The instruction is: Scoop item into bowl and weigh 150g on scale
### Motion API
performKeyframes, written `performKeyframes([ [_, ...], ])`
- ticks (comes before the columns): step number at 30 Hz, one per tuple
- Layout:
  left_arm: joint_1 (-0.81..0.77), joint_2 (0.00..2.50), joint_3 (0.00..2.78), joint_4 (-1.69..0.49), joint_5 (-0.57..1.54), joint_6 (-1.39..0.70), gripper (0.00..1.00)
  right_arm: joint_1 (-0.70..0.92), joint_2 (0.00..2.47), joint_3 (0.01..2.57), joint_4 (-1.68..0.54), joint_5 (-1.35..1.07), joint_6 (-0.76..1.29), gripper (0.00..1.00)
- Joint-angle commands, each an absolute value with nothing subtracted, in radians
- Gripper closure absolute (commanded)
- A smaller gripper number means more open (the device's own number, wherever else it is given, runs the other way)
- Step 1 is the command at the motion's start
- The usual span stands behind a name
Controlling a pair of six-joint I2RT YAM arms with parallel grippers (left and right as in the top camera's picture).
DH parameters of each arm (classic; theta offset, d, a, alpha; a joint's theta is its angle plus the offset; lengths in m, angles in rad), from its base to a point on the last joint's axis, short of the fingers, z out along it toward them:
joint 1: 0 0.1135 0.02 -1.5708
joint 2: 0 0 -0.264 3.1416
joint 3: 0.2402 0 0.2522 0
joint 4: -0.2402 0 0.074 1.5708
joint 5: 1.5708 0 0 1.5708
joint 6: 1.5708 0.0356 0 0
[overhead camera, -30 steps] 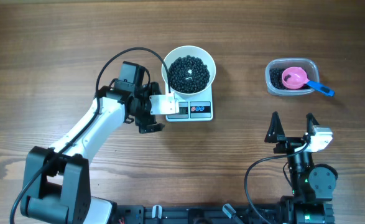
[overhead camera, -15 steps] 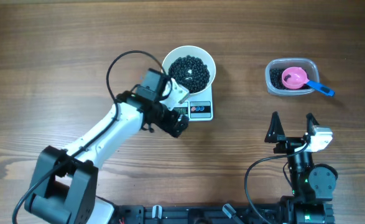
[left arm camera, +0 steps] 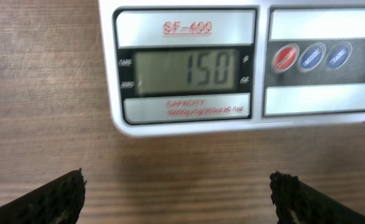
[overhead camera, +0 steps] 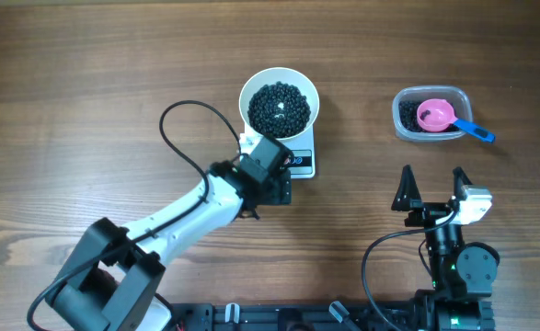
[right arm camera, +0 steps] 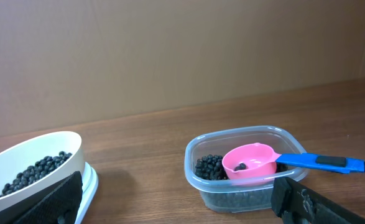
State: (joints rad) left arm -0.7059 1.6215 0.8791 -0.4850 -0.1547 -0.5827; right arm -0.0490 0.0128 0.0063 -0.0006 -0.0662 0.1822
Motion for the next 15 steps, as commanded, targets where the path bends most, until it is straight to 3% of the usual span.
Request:
performKeyframes([
  [1, -0.736, 1.624, 0.838, -0.416, -0.263, -0.607, 0.0, -0.045, 0.004, 0.006, 0.001, -0.059, 0.186, 0.0],
  [15, -0.738, 1.761, 0.818, -0.322, -0.146, -0.611, 0.0, -0.045, 0.004, 0.006, 0.001, -0.059, 0.186, 0.0],
])
